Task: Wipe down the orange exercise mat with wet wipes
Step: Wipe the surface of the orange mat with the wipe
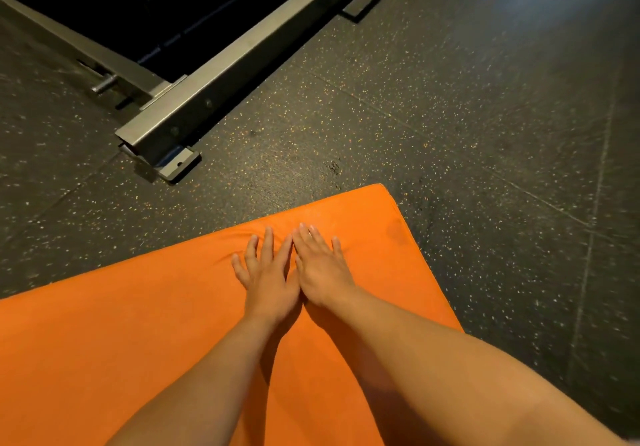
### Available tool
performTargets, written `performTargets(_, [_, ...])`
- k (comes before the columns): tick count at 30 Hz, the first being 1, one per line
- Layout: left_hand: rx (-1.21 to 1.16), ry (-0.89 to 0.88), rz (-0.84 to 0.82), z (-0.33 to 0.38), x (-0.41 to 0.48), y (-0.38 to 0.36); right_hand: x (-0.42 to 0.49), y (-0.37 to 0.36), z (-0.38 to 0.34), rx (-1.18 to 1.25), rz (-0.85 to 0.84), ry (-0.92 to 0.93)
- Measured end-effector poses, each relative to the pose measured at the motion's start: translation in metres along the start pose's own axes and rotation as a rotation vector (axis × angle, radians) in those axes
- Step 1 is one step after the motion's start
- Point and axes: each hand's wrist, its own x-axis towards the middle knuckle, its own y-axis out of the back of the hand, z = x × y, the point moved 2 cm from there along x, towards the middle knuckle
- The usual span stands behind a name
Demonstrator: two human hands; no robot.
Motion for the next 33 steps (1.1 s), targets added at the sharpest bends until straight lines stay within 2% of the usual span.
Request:
performTargets(7, [0.014, -0.016, 0.073, 0.006, -0.062, -0.014, -0.055, -0.025, -0.001, -0.034, -0.012, -0.002])
performTargets(13, [0.029, 0.064, 0.101, 0.004, -0.140, -0.039, -0.112, -0.055, -0.006, -0.043, -0.049, -0.024])
performTargets(22, [0.038, 0.064, -0.096, 0.009, -0.255, -0.049, -0.221, -0.091, -0.003, -0.060, -0.181, -0.024])
performTargets(29, [0.155, 0.114, -0.265, 0.033, -0.361, -0.038, -0.324, -0.118, -0.014, -0.046, -0.338, -0.090])
performTargets(33, [0.137, 0.119, -0.286, 0.038, -0.405, -0.036, -0.368, -0.127, -0.016, -0.030, -0.363, -0.099])
